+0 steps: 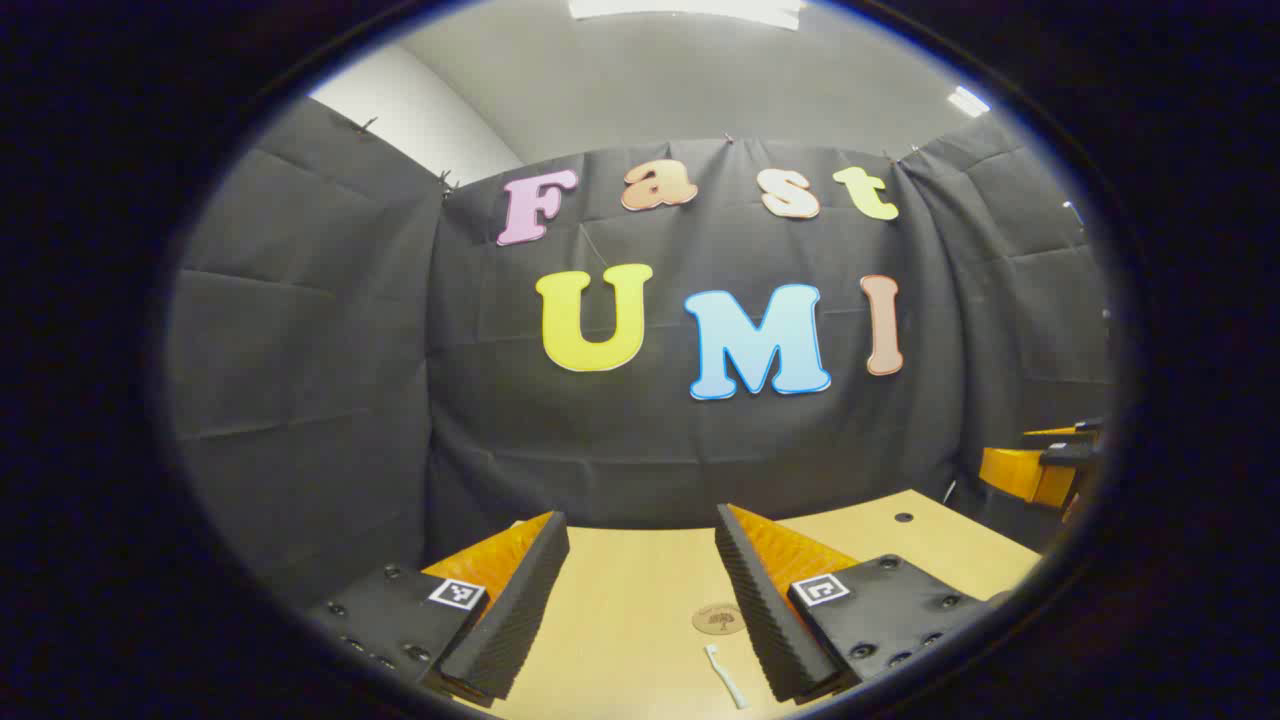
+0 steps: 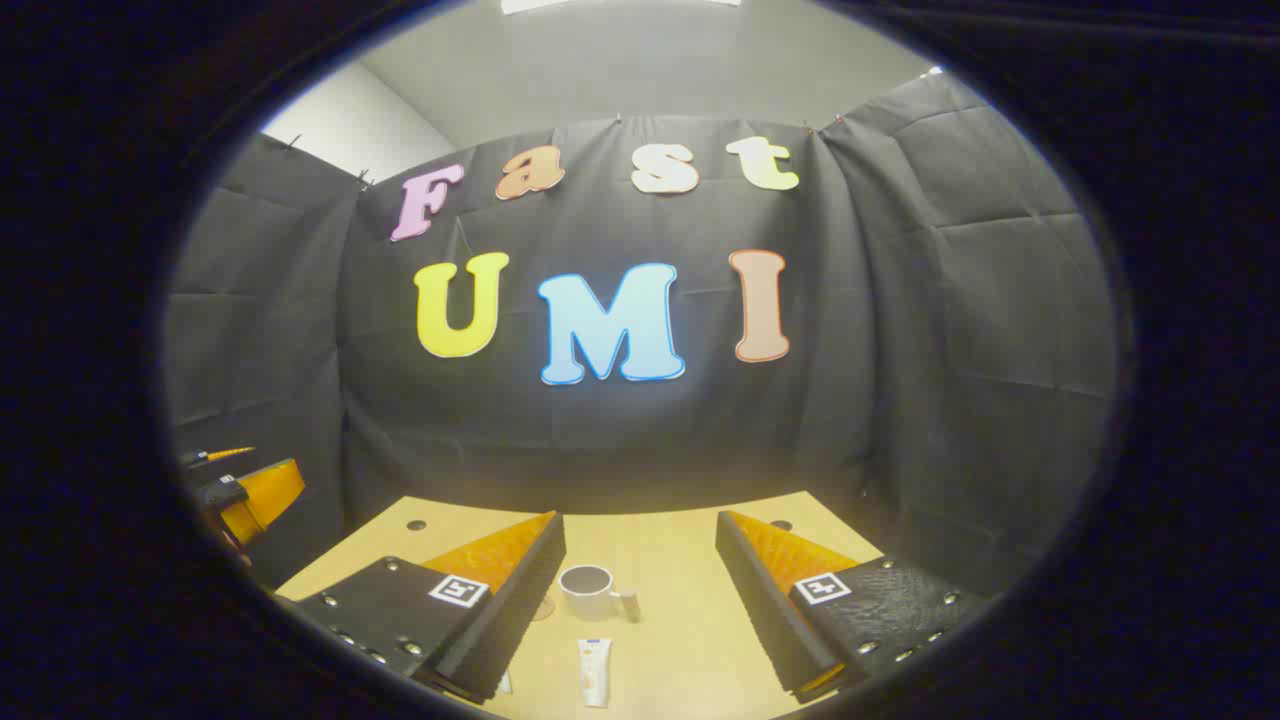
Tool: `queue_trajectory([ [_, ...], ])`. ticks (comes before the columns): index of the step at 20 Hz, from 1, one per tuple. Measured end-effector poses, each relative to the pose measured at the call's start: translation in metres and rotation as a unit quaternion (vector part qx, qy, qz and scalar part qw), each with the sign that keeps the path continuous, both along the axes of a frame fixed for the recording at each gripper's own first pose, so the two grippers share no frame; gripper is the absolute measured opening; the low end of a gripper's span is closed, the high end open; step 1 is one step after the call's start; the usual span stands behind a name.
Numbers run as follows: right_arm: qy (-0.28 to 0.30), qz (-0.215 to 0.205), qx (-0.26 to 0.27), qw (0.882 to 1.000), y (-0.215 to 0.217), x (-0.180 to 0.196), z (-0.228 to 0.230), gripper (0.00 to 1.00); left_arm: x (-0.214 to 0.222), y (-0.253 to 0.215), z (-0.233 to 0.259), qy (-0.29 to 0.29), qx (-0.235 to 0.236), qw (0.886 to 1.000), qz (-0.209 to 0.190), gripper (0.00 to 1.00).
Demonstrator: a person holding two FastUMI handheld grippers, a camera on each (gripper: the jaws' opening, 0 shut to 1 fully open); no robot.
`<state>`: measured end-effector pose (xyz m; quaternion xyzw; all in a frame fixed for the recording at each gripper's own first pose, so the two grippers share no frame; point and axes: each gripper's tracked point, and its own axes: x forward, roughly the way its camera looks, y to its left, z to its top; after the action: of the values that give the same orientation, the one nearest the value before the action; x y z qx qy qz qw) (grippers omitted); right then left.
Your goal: Put the toothbrush and toothpaste on the desktop into the cup, then pick up the cup and place it on the coaster on the desktop.
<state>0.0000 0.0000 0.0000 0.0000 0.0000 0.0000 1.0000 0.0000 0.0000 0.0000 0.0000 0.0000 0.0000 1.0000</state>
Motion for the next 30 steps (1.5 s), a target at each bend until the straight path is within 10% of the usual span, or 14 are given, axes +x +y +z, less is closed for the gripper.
queue_trajectory([
  [23,0.033,0.033,-0.030,0.998,0.022,0.029,-0.016,0.95,0.052,-0.041,-0.044,0.069,-0.004,0.996,-0.048,0.95],
  [30,0.137,0.032,-0.036,0.989,0.019,0.052,-0.070,0.95,0.071,-0.052,-0.113,0.172,0.000,0.984,-0.050,0.96],
])
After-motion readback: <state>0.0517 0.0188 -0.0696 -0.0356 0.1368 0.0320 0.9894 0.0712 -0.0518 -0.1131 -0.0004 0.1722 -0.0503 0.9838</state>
